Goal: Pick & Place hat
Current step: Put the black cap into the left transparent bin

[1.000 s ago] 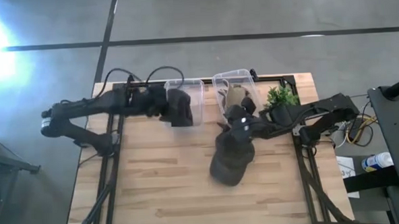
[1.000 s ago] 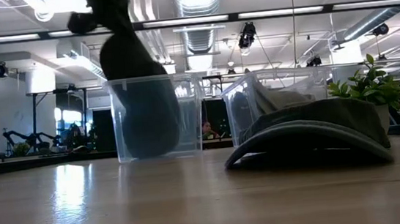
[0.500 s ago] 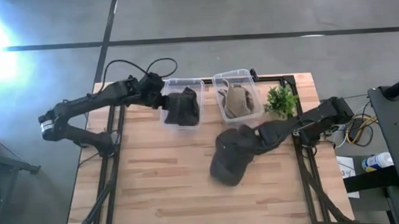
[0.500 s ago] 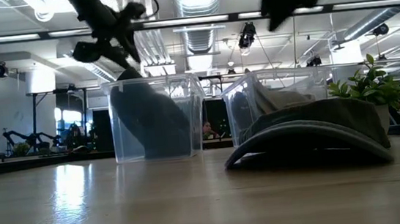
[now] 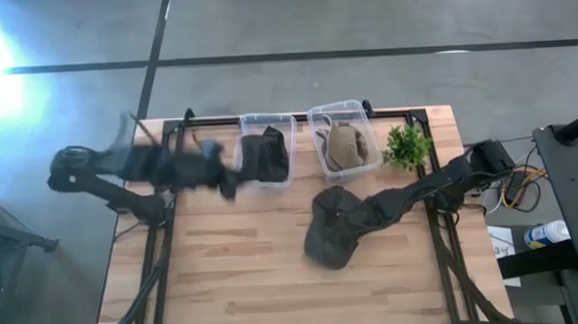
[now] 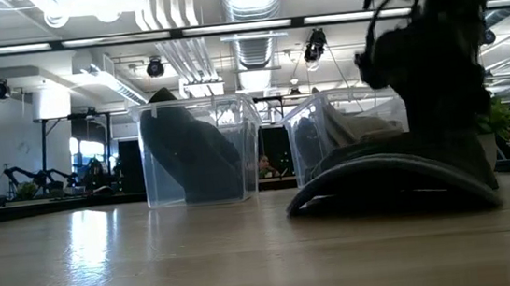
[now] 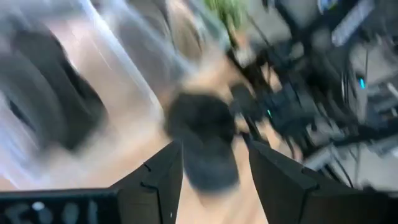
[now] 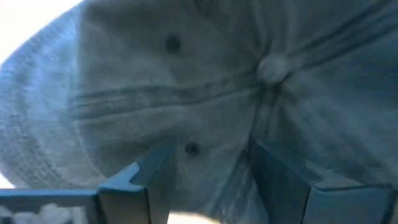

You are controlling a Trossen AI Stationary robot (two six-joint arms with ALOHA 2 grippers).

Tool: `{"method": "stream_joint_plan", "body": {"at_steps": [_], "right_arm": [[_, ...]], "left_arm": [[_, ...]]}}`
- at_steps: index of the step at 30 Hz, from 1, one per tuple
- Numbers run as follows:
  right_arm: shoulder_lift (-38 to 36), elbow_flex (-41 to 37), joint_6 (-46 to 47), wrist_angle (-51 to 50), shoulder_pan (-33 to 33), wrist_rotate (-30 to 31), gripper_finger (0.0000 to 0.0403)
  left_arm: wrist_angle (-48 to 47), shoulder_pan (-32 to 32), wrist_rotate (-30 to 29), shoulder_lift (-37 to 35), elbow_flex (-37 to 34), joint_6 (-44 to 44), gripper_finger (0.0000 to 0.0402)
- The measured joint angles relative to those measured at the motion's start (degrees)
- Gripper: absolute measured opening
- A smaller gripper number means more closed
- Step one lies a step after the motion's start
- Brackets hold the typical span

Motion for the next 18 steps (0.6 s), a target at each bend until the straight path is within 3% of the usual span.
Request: {"method": "stream_joint_plan", "body": {"at_steps": [4, 7, 10, 13, 18], "right_arm": [[0.77, -6.57, 4.13, 14.00, 0.22, -5.44, 0.0192], [1.16, -9.19, 6.75, 24.55, 0.56, -6.91, 0.0192], [2.37, -9.95, 9.43, 33.65, 0.37, -6.89, 0.0192], [4.87, -9.34, 11.85, 35.16, -0.56, -6.35, 0.0192], [10.33, -5.62, 13.30, 35.99, -1.31, -6.25, 0.0192]], "left_arm": [[8.41, -16.62, -8.28, 3.31, -8.25, -14.70, 0.0177], [20.06, -24.11, -12.10, 6.74, -15.95, -25.69, 0.0177], [32.59, -28.36, -12.70, 11.27, -24.26, -37.72, 0.0177], [45.42, -30.85, -12.75, 16.64, -30.73, -47.06, 0.0177], [62.76, -32.54, -13.04, 27.28, -34.56, -54.98, 0.0177]]}}
